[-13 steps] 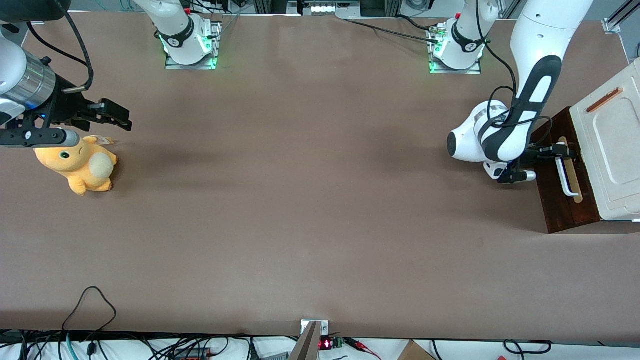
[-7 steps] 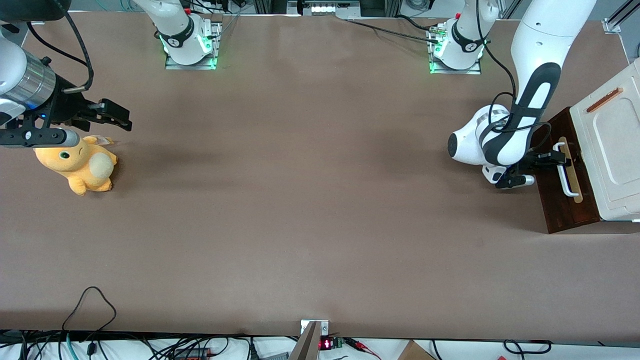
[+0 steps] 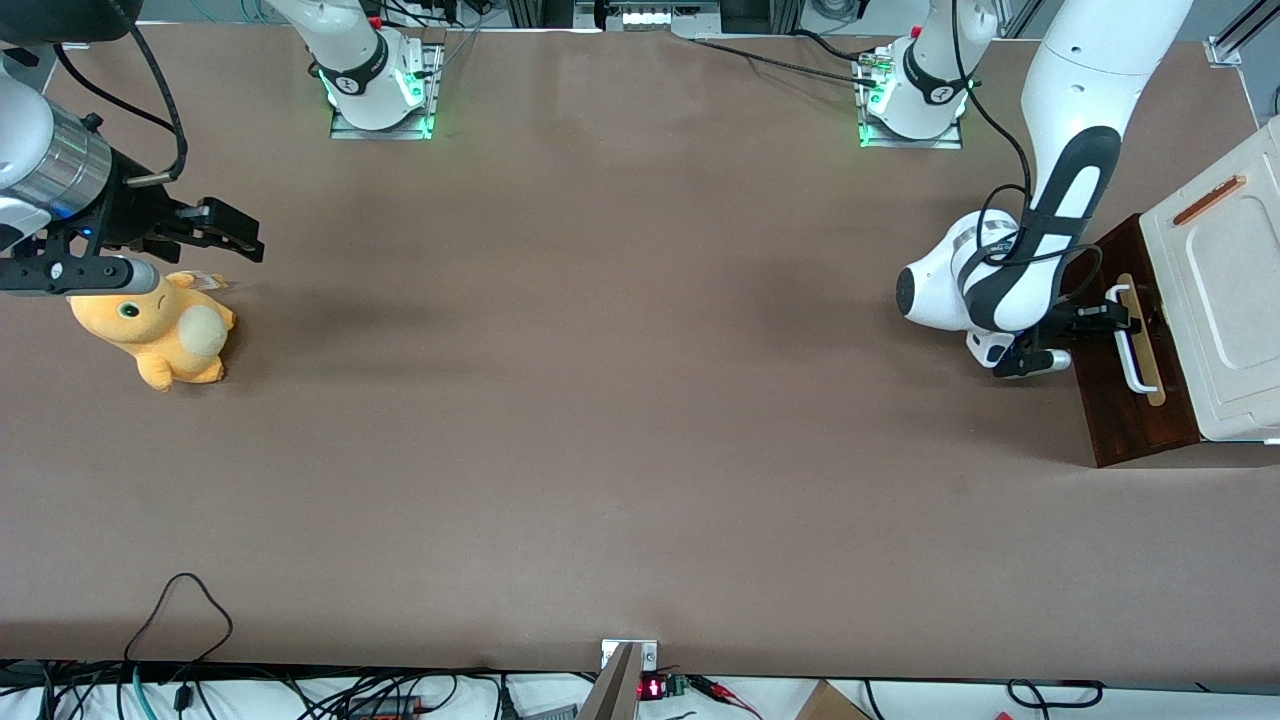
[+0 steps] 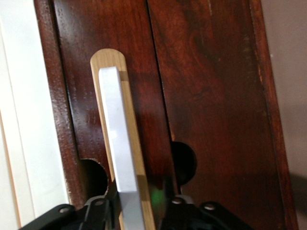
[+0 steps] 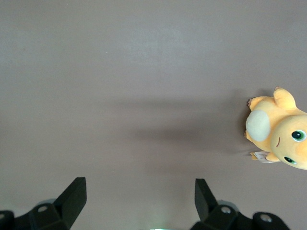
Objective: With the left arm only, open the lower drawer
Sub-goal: 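Close the left gripper around the white bar handle, then pull the handle away from the cabinet with the left gripper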
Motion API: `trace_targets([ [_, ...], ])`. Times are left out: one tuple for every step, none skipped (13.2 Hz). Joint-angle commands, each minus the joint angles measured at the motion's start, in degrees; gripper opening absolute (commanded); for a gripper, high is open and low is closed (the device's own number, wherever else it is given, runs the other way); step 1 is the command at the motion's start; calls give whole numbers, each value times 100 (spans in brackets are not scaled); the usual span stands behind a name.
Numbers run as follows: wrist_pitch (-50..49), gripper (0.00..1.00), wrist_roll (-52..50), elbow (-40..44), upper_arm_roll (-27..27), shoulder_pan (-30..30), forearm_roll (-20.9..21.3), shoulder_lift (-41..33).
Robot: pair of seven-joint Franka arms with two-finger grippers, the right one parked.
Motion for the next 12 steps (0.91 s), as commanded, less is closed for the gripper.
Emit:
trace_targets([
  [-58, 14, -55, 0, 26, -46, 79, -19],
  [-58, 4, -64, 0, 0, -55, 61, -36],
  [-67, 0, -64, 0, -96, -55, 52, -63],
  [-102, 0, -56, 0, -166, -55, 52, -63],
  [-128, 0, -56, 18, -254, -90, 43, -63],
  [-137, 0, -56, 35, -386, -99, 0, -72],
  [-128, 0, -56, 70, -544, -99, -88, -72],
  [-137, 0, -56, 79, -710, -108, -167, -89],
  [-146, 0, -56, 88, -886, -116, -289, -107],
  [-155, 0, -56, 158, -1010, -151, -447, -98],
  [-163, 0, -56, 193, -1107, -178, -553, -81],
  [-164, 0, -56, 202, -1229, -195, -589, -81],
])
